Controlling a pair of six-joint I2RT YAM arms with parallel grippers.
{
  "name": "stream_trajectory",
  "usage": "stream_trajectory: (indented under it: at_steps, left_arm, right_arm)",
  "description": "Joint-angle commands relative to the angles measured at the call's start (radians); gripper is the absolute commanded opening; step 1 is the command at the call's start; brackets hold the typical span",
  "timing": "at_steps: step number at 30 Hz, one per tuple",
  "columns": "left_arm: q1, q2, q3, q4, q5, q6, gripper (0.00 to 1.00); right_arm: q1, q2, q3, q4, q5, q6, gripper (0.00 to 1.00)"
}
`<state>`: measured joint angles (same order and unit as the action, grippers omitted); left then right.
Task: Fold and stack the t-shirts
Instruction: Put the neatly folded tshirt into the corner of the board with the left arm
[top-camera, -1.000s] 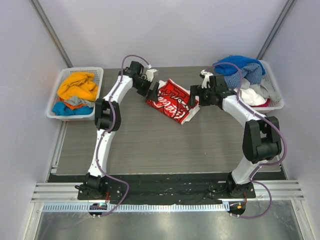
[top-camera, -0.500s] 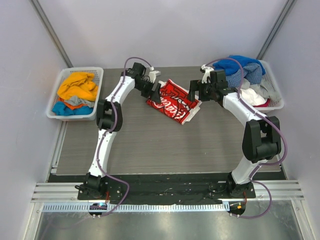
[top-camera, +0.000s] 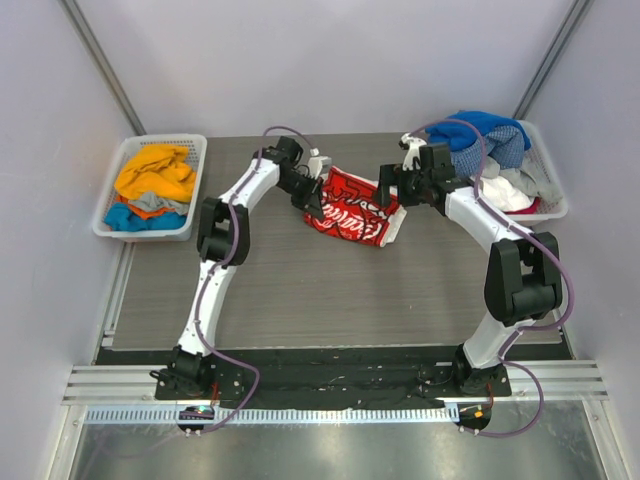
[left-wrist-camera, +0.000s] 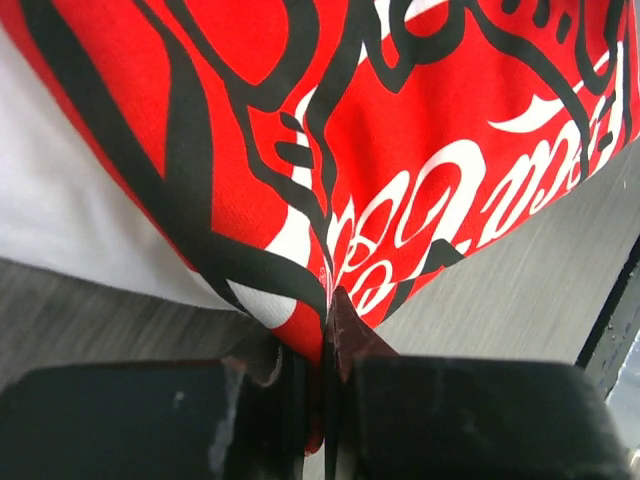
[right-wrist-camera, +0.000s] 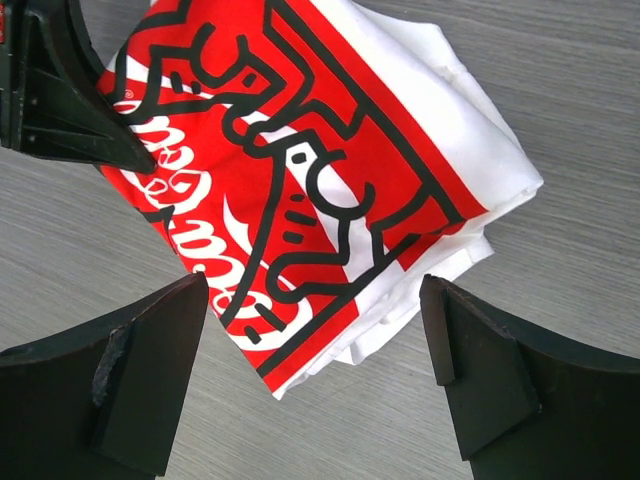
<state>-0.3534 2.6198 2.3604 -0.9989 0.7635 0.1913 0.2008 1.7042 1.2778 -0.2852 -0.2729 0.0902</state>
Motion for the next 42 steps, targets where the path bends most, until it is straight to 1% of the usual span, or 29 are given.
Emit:
stream_trajectory:
  at_steps: [1,2,3,4,5,7,8,10,11,13,14,16,17,19,20,22,24,25,27,29,30,31,33,34,37,42]
  left_arm:
    - [-0.004,-0.049,-0.114,-0.089,-0.095,0.033,0.00]
    - [-0.002,-0.072,-0.142,-0.092,-0.104,0.040,0.00]
    - [-0.004,-0.093,-0.206,-0.087,-0.115,0.043,0.00]
    - [-0.002,-0.145,-0.243,-0.070,-0.122,0.045,0.00]
    - [-0.004,-0.170,-0.321,-0.061,-0.130,0.049,0.00]
    - [-0.002,-0.245,-0.393,-0.032,-0.168,0.051,0.00]
    - [-0.004,-0.266,-0.459,-0.024,-0.185,0.051,0.00]
    - [-0.004,-0.325,-0.519,-0.006,-0.228,0.045,0.00]
    - [-0.002,-0.345,-0.577,-0.003,-0.245,0.042,0.00]
    - [-0.004,-0.382,-0.637,0.015,-0.305,0.034,0.00]
    - [-0.002,-0.427,-0.697,0.023,-0.328,0.034,0.00]
    - [-0.004,-0.480,-0.765,0.057,-0.409,0.033,0.00]
    - [-0.002,-0.525,-0.829,0.068,-0.433,0.033,0.00]
    - [-0.001,-0.575,-0.889,0.097,-0.496,0.028,0.00]
    - [-0.001,-0.618,-0.942,0.106,-0.519,0.025,0.00]
    - [0.001,-0.656,-0.995,0.131,-0.558,0.022,0.00]
    - [0.002,-0.722,-1.075,0.163,-0.619,0.014,0.00]
    - [0.005,-0.751,-1.131,0.177,-0.671,0.011,0.00]
    - [0.008,-0.828,-1.187,0.221,-0.714,0.010,0.00]
    - [0.011,-0.871,-1.251,0.238,-0.754,0.008,0.00]
    - [0.017,-0.897,-1.268,0.244,-0.806,0.008,0.00]
    - [0.019,-0.940,-1.303,0.252,-0.825,0.007,0.00]
    - [0.024,-0.986,-1.337,0.263,-0.871,0.002,0.00]
    - [0.025,-1.029,-1.369,0.266,-0.886,0.003,0.00]
    - [0.031,-1.090,-1.427,0.261,-0.944,0.014,0.00]
    - [0.056,-1.262,-1.530,0.264,-1.036,0.022,0.00]
  right_arm:
    - [-0.003,-0.032,-0.012,0.030,-0.018,-0.014,0.96]
    - [-0.003,-0.035,-0.015,0.031,-0.019,-0.020,0.95]
    - [-0.003,-0.038,-0.018,0.029,-0.019,-0.021,0.95]
    - [-0.003,-0.041,-0.020,0.027,-0.019,-0.026,0.95]
    - [-0.003,-0.043,-0.020,0.024,-0.017,-0.032,0.95]
    - [-0.003,-0.044,-0.017,0.017,-0.018,-0.037,0.96]
    - [-0.003,-0.044,-0.014,0.012,-0.019,-0.038,0.96]
    - [-0.003,-0.051,-0.009,0.001,-0.020,-0.041,0.96]
    - [-0.003,-0.054,-0.011,-0.003,-0.019,-0.044,0.95]
    - [-0.001,-0.075,-0.012,-0.015,-0.014,-0.055,0.95]
    - [-0.001,-0.083,-0.020,-0.017,-0.009,-0.061,0.96]
    - [-0.001,-0.112,-0.028,-0.026,-0.003,-0.075,0.95]
    - [-0.003,-0.123,-0.035,-0.031,-0.002,-0.082,0.95]
    - [-0.001,-0.150,-0.043,-0.038,0.003,-0.084,0.96]
    - [-0.001,-0.159,-0.050,-0.043,0.006,-0.084,0.96]
    - [-0.003,-0.175,-0.057,-0.049,0.008,-0.115,0.96]
    - [-0.001,-0.192,-0.067,-0.057,0.006,-0.118,0.96]
    - [-0.003,-0.198,-0.072,-0.055,0.006,-0.121,0.96]
    - [-0.001,-0.213,-0.087,-0.057,0.004,-0.124,0.95]
    - [-0.003,-0.218,-0.098,-0.058,0.004,-0.129,0.96]
    - [-0.001,-0.221,-0.101,-0.058,0.003,-0.129,0.95]
    - [-0.001,-0.221,-0.106,-0.060,0.001,-0.129,0.96]
    - [-0.003,-0.224,-0.112,-0.062,-0.005,-0.127,0.95]
    - [-0.001,-0.225,-0.115,-0.063,-0.008,-0.126,0.96]
    - [-0.003,-0.227,-0.118,-0.065,-0.009,-0.127,0.95]
    - [-0.003,-0.232,-0.123,-0.065,-0.017,-0.129,0.96]
